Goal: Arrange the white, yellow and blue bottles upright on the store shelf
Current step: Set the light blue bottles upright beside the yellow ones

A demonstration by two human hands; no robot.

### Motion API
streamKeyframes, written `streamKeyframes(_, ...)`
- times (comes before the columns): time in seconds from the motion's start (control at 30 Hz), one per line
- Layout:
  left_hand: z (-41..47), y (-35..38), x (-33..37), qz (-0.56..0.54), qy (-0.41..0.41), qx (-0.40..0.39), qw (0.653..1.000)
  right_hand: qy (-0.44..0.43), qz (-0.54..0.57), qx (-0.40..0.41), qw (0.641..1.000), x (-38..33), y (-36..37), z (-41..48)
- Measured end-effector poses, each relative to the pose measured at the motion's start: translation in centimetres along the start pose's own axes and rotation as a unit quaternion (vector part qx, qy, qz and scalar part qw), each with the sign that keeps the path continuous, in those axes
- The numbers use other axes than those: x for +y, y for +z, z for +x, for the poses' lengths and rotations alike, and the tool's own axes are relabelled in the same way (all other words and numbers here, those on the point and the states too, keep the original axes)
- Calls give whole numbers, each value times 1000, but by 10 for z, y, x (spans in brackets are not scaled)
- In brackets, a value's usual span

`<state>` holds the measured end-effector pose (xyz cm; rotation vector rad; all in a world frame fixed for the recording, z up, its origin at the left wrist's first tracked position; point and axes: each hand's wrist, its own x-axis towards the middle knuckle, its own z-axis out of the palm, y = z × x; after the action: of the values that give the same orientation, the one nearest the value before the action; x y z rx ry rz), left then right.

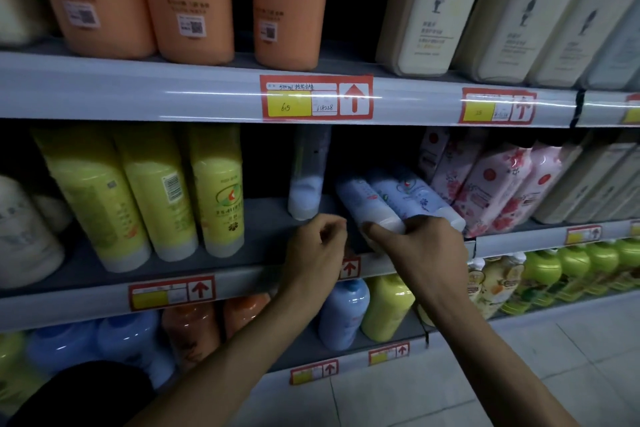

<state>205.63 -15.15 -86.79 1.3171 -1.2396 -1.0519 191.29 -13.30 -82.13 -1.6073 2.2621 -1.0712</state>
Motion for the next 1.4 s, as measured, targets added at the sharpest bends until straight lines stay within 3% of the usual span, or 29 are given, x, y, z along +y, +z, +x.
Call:
streamKeyframes(0.13,-7,2,16,-109,-209,-95,967,37,82,-60,994,-2,-14,-14)
streamKeyframes(0.27,-15,-2,18,-185,-258,-148,937,43,104,-104,988,0,-9,-27)
streamKeyframes(0.43,-15,-4,9,-177,-240,-138,945,54,192,-209,957,1,-19,-32)
streamKeyframes(0.6,-15,-11,7,-147,-216,-129,957,215,227,-298,902,0,-24,-21)
streamKeyframes(0.8,-27,-9,7,-82,-183,-91,975,194,269,-297,895,0,-16,-16)
streamKeyframes(1.1,-23,-17,5,-20,1,-67,998,150,309,-360,867,0,-18,-3)
streamKeyframes(1.27,-6,-33,-7,52,81,-88,992,148,350,-309,872,2,-9,1)
streamKeyframes(1.4,1,-36,-9,154,146,-36,977,131,400,-241,875,-1,3,2)
